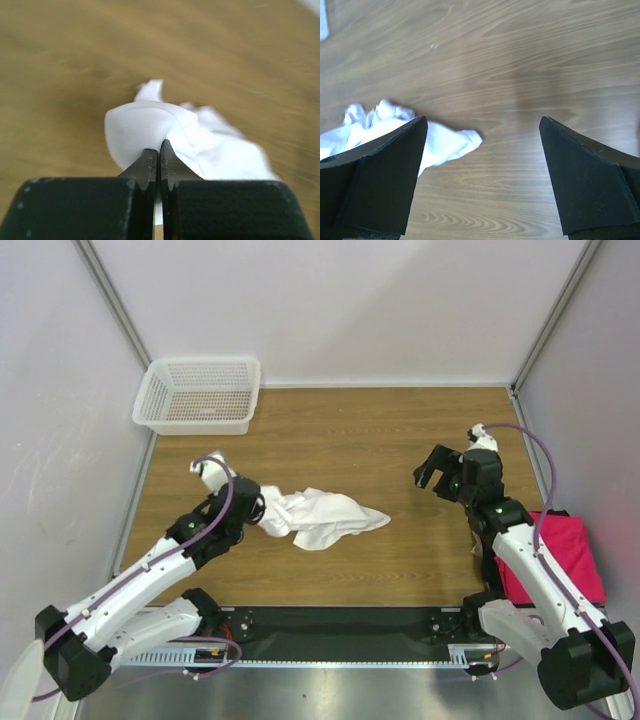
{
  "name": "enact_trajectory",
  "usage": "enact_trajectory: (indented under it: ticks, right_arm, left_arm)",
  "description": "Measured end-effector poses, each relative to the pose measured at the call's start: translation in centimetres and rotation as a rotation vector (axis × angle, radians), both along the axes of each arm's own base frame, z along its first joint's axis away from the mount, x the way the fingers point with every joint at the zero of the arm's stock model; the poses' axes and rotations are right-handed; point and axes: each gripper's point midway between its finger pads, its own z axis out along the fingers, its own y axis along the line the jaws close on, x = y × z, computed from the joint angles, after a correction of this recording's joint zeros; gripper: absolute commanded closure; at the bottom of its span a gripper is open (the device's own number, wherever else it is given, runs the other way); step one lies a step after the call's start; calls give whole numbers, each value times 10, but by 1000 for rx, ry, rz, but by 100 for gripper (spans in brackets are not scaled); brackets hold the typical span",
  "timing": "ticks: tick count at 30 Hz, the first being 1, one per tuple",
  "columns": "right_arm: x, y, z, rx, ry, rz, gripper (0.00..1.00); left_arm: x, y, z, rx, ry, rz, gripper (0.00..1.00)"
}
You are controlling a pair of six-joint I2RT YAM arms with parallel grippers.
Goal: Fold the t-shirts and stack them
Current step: Move the tshirt to the center of the board, then flatten the tshirt out
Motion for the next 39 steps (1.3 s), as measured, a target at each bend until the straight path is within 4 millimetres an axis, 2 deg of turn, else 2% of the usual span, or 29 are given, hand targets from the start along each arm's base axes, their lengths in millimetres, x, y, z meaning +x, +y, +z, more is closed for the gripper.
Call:
enact_trajectory:
  ticks: [3, 5, 6, 7, 8, 9, 12, 15, 18, 21, 26, 29, 31, 34, 35, 39]
  right_arm:
    - [-2, 21, -8, 8, -1, 70, 0]
    - [-3, 32, -13, 10, 4, 107, 0]
    - [-2, 40, -16, 10, 7, 129, 0]
    - [-1, 46, -20, 9, 14, 146, 0]
    - [0, 52, -24, 7, 21, 164, 0]
    - [1, 59, -29, 1, 30, 182, 0]
    - [1, 78, -47, -22, 66, 239, 0]
    - [0, 98, -70, -69, 116, 312, 0]
    - [1, 122, -82, -121, 144, 390, 0]
    - [6, 150, -83, -165, 136, 457, 0]
    - [15, 181, -80, -173, 114, 499, 4]
    - [17, 184, -84, -173, 116, 503, 21]
    - [17, 188, -88, -168, 122, 513, 24]
    - [20, 193, -96, -170, 141, 521, 22]
    - [21, 196, -99, -172, 149, 526, 19]
    - [18, 208, -109, -178, 173, 561, 18]
  left_arm:
    - [-18, 40, -41, 27, 115, 131, 92]
    - [-29, 62, -54, 22, 149, 208, 67]
    - [-36, 74, -57, 9, 157, 257, 31]
    - [-41, 82, -60, 1, 162, 289, 15]
    - [-45, 88, -61, -15, 162, 318, 4]
    - [-49, 94, -62, -25, 163, 346, 0]
    - [-59, 105, -61, -49, 151, 394, 0]
    - [-61, 107, -57, -29, 142, 371, 0]
    - [-55, 99, -50, 21, 147, 292, 1]
    - [-46, 85, -50, 74, 183, 192, 5]
    - [-41, 56, -83, 156, 319, 41, 11]
    - [-49, 40, -98, 209, 374, -45, 15]
    - [-51, 32, -104, 233, 389, -82, 17]
    - [-52, 27, -115, 270, 422, -106, 21]
    - [-53, 27, -119, 285, 438, -108, 26]
    - [-52, 27, -133, 329, 479, -110, 31]
